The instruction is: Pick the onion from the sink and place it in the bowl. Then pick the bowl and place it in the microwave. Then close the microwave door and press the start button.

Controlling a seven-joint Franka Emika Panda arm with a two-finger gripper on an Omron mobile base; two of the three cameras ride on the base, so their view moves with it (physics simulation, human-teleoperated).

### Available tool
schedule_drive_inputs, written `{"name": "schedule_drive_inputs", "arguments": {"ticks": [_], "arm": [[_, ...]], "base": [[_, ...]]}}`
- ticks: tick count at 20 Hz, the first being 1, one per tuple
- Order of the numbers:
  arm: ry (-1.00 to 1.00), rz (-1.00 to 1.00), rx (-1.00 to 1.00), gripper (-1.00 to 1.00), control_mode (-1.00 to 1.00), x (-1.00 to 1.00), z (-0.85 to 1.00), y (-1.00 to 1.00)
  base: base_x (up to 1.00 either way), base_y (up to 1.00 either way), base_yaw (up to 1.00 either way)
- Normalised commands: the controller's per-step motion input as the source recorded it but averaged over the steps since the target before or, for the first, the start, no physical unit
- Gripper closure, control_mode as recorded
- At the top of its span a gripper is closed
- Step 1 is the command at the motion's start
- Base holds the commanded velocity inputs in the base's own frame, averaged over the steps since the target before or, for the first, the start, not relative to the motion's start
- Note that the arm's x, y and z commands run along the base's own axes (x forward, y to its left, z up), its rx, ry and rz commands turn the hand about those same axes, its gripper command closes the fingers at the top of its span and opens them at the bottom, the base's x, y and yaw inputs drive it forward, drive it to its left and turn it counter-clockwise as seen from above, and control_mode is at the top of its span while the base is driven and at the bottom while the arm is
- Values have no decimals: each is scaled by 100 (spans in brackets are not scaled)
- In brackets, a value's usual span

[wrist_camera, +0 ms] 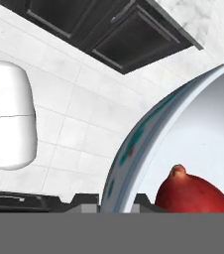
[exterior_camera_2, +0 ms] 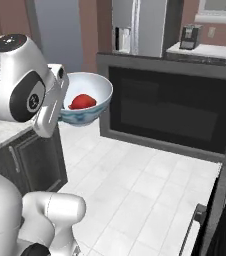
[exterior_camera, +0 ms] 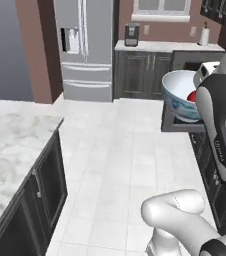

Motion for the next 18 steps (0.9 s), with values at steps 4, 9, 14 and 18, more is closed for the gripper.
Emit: {"name": "schedule_drive_inputs", "arguments": {"ticks": [4, 9, 14, 18], "arm": [[0, 0, 0, 100, 100, 0, 0, 0], [0, 0, 0, 100, 100, 0, 0, 0], [0, 0, 0, 100, 100, 0, 0, 0], [0, 0, 0, 100, 100, 0, 0, 0]], "base": [[0, 0, -49], [-4, 0, -52], [-19, 0, -56], [-24, 0, -62]]}}
